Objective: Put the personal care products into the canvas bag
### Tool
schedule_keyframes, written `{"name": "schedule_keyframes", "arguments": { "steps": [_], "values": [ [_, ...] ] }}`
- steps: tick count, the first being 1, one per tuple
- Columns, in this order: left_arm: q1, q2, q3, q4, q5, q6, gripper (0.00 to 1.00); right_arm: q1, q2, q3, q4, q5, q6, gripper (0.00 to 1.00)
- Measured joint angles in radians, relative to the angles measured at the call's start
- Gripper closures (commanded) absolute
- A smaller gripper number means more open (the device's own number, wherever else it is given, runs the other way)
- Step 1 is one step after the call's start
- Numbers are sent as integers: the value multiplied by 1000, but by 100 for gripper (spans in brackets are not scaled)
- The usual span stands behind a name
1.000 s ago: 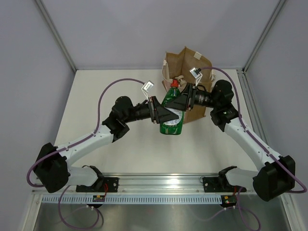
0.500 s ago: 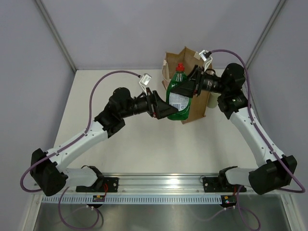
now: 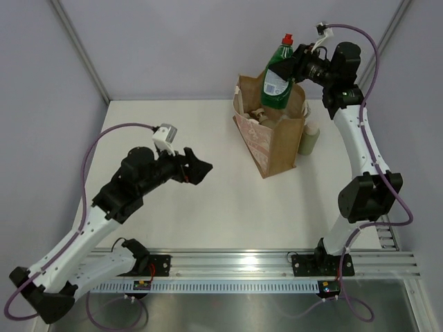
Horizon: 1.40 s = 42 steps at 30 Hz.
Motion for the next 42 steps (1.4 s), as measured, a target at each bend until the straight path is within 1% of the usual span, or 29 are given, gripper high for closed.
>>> {"name": "schedule_keyframes", "arguments": {
  "steps": [3,9,10,11,12,13,15,16,17,19,23,25,28,32,34,36,39,42],
  "values": [
    [0,-116,-93,-61,-66,11,1,-2,79,78,-102,82,-118,100],
    [0,-301,-253,-130,-150,-10,1,1,147,69,-381,154,-396,100],
    [0,-322,-269,-136,-154,-14,1,5,155,69,-435,165,-445,97],
    [0,-342,-285,-140,-157,-21,1,12,164,69,-486,181,-492,89],
    [0,-355,-296,-140,-159,-27,1,21,170,69,-536,200,-539,60],
    [0,-362,-304,-140,-159,-33,1,33,174,69,-582,222,-578,51],
    [0,-364,-306,-140,-157,-45,1,61,174,68,-649,262,-639,39],
    [0,-363,-306,-140,-154,-50,1,78,174,68,-672,277,-663,22],
    [0,-363,-306,-139,-149,-56,1,95,174,74,-689,288,-683,12],
    [0,-358,-306,-138,-138,-66,1,122,174,109,-720,312,-715,1],
    [0,-345,-307,-135,-112,-74,1,136,150,215,-768,343,-763,0],
    [0,-342,-307,-137,-106,-73,1,119,94,221,-780,335,-774,0],
    [0,-342,-306,-142,-104,-73,1,58,-21,197,-794,265,-769,0],
    [0,-345,-307,-142,-98,-73,1,-115,-254,19,-755,124,-747,1],
    [0,-354,-312,-135,-94,-74,1,-219,-357,-106,-711,102,-718,0],
    [0,-368,-331,-126,-89,-77,1,-280,-407,-220,-663,99,-667,0],
    [0,-380,-361,-124,-80,-89,1,-307,-401,-373,-569,171,-573,0],
    [0,-380,-384,-124,-71,-98,1,-310,-332,-533,-469,276,-483,0]
  ]
}}
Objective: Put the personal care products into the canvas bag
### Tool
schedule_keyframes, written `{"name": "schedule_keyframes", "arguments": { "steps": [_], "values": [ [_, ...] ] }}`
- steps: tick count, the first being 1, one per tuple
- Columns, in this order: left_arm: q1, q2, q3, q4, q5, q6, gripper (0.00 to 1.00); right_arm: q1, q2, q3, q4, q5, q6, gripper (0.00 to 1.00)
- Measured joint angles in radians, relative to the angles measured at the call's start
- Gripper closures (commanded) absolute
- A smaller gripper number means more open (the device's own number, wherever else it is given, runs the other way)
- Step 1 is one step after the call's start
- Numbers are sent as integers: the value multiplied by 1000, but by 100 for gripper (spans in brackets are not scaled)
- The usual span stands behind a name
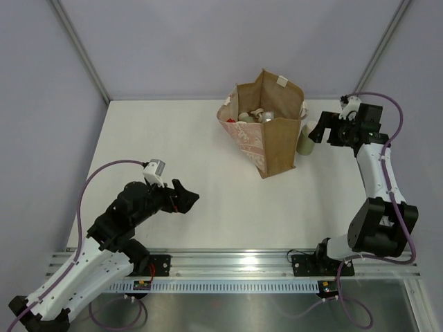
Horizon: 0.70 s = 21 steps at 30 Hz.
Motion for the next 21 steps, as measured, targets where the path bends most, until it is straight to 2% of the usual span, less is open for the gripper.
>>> {"name": "schedule_keyframes", "arguments": {
  "steps": [2,6,11,21],
  "values": [
    [0,-2,-11,0,6,-8,1,0,57,-78,29,53,55,1],
    [0,-6,-25,11,16,-26,1,-1,149,-97,85,92,127,1],
    [0,-6,-34,18,20,-44,1,-1,275,-25,151,105,177,0],
    [0,-6,-55,39,34,-72,1,23,474,147,147,101,213,1]
  ]
}}
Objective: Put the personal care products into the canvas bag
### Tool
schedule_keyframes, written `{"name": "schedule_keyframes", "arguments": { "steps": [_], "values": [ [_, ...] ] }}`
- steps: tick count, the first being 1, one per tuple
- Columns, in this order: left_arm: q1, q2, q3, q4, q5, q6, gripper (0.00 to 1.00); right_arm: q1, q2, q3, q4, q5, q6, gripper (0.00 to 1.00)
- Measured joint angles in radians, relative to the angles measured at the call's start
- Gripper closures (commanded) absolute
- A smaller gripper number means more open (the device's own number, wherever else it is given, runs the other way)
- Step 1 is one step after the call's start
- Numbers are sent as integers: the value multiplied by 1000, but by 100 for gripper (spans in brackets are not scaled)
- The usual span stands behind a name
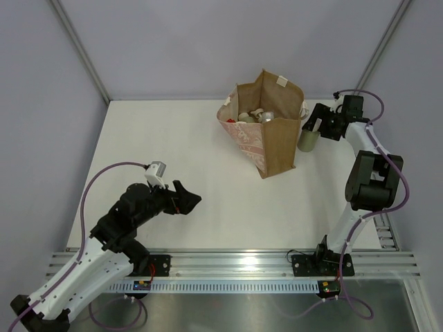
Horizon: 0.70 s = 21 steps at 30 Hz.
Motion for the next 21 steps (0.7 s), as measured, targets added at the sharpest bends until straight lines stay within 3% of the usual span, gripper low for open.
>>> {"name": "schedule_keyframes", "arguments": {
  "steps": [10,16,21],
  "values": [
    [0,8,-6,19,8,-18,1,63,37,17,2,148,9,1],
    [0,15,-9,27,22,-27,1,67,64,54,4,190,10,11],
    [0,16,-9,26,26,-34,1,67,108,111,3,188,5,25]
  ]
}}
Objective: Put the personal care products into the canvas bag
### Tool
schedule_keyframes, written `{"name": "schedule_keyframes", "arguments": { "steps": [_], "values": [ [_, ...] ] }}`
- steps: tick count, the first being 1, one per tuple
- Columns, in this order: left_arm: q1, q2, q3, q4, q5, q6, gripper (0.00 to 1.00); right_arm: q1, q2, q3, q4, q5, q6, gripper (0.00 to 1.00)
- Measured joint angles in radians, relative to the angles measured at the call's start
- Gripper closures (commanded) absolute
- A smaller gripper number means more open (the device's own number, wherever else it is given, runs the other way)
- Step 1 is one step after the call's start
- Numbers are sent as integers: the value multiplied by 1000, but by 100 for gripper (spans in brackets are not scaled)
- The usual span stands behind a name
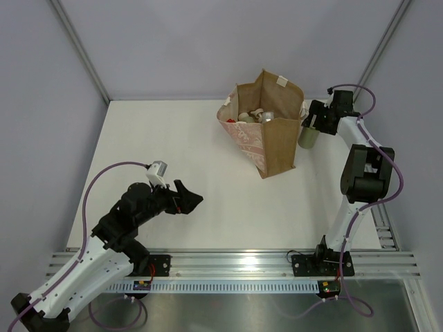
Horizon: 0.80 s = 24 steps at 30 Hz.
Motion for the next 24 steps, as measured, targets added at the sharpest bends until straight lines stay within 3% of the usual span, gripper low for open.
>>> {"name": "schedule_keyframes", "arguments": {
  "steps": [2,3,7,14,24],
  "values": [
    [0,0,0,-3,0,-1,1,0,4,6,1,0,-3,34],
    [0,0,0,-6,0,-2,1,-1,4,6,0,0,-5,46],
    [0,0,0,-6,0,-8,1,-9,4,6,1,-14,-12,74],
    [0,-3,0,-6,5,-24,1,-71,-29,-30,0,-104,-24,100],
    [0,-40,-21,-3,30,-46,1,-146,-159,-180,-40,-230,-35,100]
  ]
}}
